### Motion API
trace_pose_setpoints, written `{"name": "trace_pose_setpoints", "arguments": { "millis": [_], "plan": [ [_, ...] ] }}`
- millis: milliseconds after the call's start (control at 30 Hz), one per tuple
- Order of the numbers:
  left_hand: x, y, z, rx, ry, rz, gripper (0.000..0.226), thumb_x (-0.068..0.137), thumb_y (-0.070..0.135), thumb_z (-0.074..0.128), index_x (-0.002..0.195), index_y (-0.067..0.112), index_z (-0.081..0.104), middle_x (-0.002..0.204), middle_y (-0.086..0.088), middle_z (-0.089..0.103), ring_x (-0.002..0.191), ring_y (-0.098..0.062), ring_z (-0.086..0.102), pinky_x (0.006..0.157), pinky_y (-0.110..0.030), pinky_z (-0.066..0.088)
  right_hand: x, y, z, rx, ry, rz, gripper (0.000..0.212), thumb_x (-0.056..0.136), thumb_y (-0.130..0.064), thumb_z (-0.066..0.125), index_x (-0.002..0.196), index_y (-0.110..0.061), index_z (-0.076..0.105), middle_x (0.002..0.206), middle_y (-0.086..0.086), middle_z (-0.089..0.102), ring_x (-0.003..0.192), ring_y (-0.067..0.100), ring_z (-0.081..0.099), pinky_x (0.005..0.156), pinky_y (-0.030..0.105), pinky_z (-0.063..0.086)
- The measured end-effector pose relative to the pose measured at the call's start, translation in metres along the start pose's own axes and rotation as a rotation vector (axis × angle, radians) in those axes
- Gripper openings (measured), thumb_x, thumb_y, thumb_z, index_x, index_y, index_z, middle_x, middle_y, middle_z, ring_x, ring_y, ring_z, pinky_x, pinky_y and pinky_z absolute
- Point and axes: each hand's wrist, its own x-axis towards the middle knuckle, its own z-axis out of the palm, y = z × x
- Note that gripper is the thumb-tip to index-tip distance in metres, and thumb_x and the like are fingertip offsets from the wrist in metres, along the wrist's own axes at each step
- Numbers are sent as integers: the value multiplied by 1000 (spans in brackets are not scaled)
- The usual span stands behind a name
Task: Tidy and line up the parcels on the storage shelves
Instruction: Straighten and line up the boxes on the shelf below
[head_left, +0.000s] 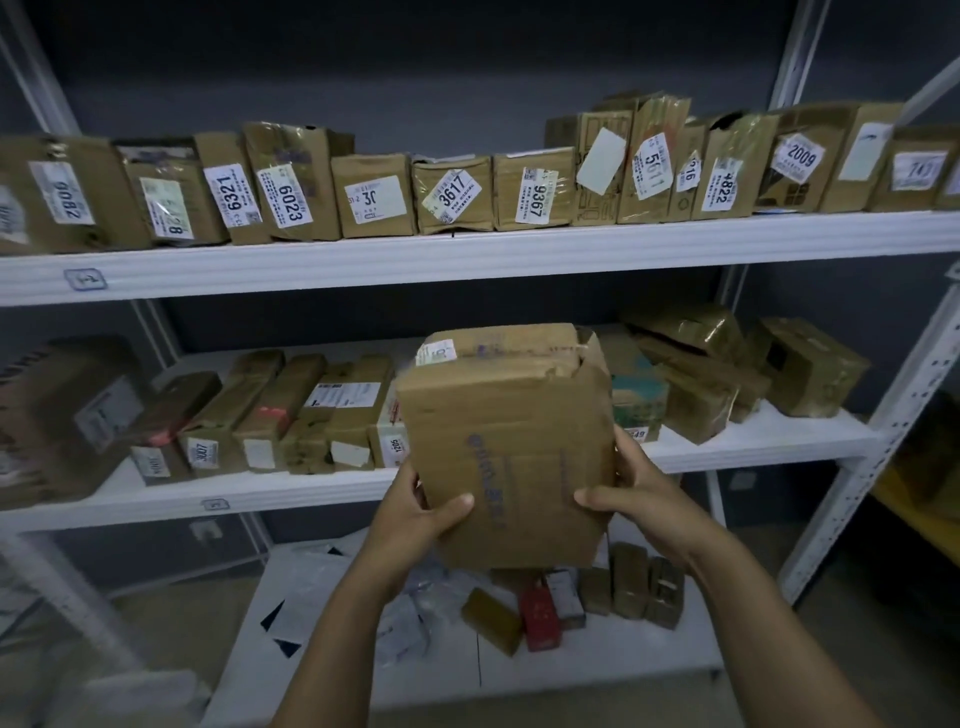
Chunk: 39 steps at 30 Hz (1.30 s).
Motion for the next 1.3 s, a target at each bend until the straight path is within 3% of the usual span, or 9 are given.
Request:
{"name": "trace_pose_setpoints", "arguments": {
  "millis": [133, 233, 433, 567, 800, 1000, 1100, 1233, 1300],
  "plan": [
    [-20, -4, -7, -135, -45, -39, 69, 63, 60, 73, 124, 37, 49, 127, 10, 59, 119, -13, 56, 101, -38, 47, -18, 2, 15, -77, -14, 14, 111, 57, -25, 86, 147, -44, 24, 137, -13, 49, 122, 10, 51, 100, 41, 49],
    [-30, -2, -8, -308, -33, -38, 66, 69, 63, 54, 129, 37, 45, 136, 7, 52, 130, -17, 45, 114, -49, 32, -27, 4, 19, -103, -16, 2, 100, 71, -3, 81, 147, -39, 26, 135, -10, 51, 123, 11, 51, 98, 41, 50],
    [-47, 15, 2, -354, -29, -29, 54, 76, 63, 36, 122, 38, 50, 128, 7, 58, 118, -10, 53, 107, -43, 39, -37, 8, 18, -107, 16, -11, 95, 73, 2, 78, 143, -42, 32, 133, -12, 54, 123, 10, 50, 98, 41, 50],
    [-51, 21, -2, -324, -108, -85, 80, 71, 79, 28, 138, 38, 46, 132, 1, 60, 124, -21, 54, 106, -51, 39, -44, 10, 8, -61, 11, -40, 94, 76, 0, 76, 131, -61, 31, 136, -11, 50, 123, 9, 50, 98, 40, 49],
    [-61, 35, 4, -404, 75, 55, 39, 100, 34, 38, 136, 23, 50, 119, -6, 68, 103, -19, 66, 79, -32, 52, -44, -3, 16, -121, -47, -152, 82, 83, -19, 73, 133, -61, 23, 142, -17, 37, 122, 0, 43, 78, 16, 52],
    [-91, 42, -27, -167, 219, 235, 70, 83, 23, 53, 141, 53, 30, 137, 17, 50, 116, -14, 59, 99, -40, 47, -39, -20, 34, -219, -125, -228, 84, 86, -24, 70, 143, -55, 16, 140, -26, 26, 131, 1, 27, 89, 14, 38],
    [-115, 43, -38, -25, 271, 259, 79, 89, 12, 57, 142, 59, 21, 114, 42, 52, 100, 2, 63, 82, -24, 52, -34, -31, 49, -237, -193, -279, 80, 89, -22, 65, 143, -52, 13, 139, -28, 24, 130, -1, 24, 78, 2, 39],
    [-151, 38, -49, 21, 384, 234, 87, 75, 19, 69, 144, 52, 27, 126, 27, 53, 110, -1, 60, 80, -21, 52, -29, -35, 81, -256, -321, -354, 87, 75, -62, 66, 139, -66, 7, 156, -28, 7, 144, 3, 14, 113, 29, 31],
    [-170, 34, -58, 31, 426, 202, 89, 68, 25, 75, 142, 49, 33, 134, 16, 52, 112, -3, 59, 81, -23, 53, -28, -32, 99, -280, -388, -366, 93, 60, -82, 62, 132, -74, 3, 154, -33, 2, 144, -1, 9, 109, 23, 31]
  ]
}}
